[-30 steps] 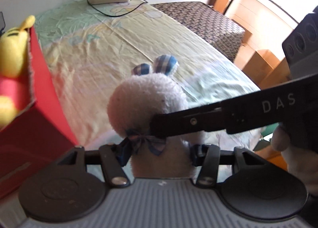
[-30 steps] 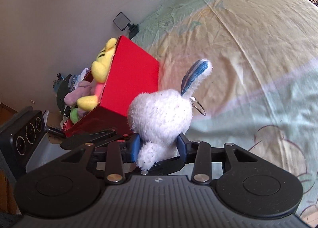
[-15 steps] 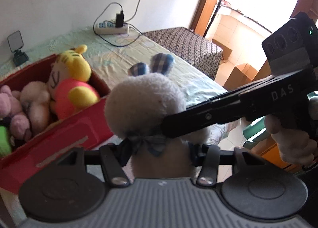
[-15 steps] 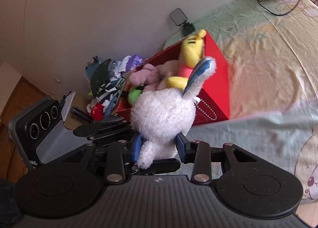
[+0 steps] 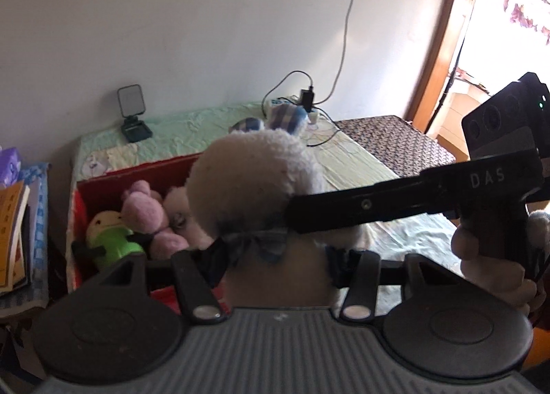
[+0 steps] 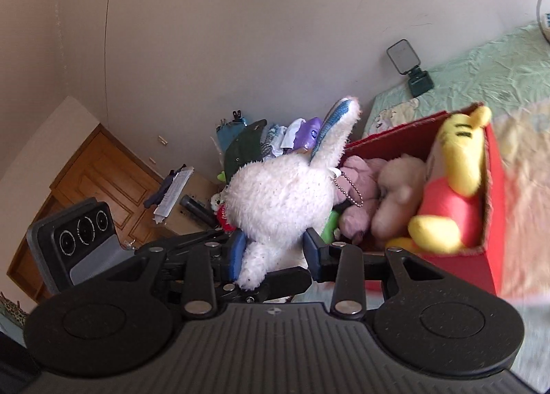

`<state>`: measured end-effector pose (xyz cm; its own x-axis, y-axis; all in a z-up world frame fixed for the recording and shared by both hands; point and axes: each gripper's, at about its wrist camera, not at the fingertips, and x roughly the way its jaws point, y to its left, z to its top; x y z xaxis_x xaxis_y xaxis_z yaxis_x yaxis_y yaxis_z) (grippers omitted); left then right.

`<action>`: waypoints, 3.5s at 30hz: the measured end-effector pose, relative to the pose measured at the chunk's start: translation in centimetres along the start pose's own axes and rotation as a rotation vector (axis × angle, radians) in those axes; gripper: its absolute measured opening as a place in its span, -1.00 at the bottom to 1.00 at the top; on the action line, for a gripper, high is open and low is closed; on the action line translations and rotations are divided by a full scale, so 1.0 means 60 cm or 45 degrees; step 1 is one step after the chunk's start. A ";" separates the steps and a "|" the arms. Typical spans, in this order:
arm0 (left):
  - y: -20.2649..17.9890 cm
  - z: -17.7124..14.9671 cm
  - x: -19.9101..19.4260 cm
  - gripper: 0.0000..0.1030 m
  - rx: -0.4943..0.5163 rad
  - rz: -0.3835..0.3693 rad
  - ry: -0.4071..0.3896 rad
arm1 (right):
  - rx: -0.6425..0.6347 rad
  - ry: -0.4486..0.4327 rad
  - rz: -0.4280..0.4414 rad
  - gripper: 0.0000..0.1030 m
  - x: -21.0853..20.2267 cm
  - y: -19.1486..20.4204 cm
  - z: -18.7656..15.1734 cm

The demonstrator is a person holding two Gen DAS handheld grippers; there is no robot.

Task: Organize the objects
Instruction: 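Lower the white bunny into the red box beside the tiger, then open the right gripper to release the white bunny in the box, then withdraw the right gripper up and away from the box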

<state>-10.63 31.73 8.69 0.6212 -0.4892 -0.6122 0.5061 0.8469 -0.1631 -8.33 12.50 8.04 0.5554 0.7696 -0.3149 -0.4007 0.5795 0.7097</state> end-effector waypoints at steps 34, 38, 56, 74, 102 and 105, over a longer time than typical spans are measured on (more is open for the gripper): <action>0.067 0.011 0.240 0.21 -0.251 0.218 0.201 | 0.052 0.076 -0.167 -0.35 0.107 -0.162 0.040; 0.069 0.008 0.243 0.35 -0.255 0.223 0.202 | 0.061 0.061 -0.204 -0.37 0.106 -0.163 0.041; 0.038 0.016 0.195 0.91 -0.176 0.409 0.211 | -0.001 -0.024 -0.492 -0.26 0.083 -0.073 0.037; 0.049 -0.006 0.072 0.93 -0.243 0.659 0.164 | -0.197 -0.085 -1.054 0.50 0.080 0.016 -0.011; -0.016 -0.081 0.146 0.95 -0.306 0.657 0.470 | -0.144 0.000 -1.248 0.74 0.028 -0.015 -0.056; -0.050 -0.080 0.167 0.95 -0.272 0.584 0.500 | -0.086 -0.014 -1.328 0.74 0.004 -0.040 -0.055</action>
<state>-8.80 25.28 -0.71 0.4606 0.0116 -0.8875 0.0849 0.9948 0.0571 -9.66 12.15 4.17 0.6560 -0.1231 -0.7447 0.2414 0.9690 0.0524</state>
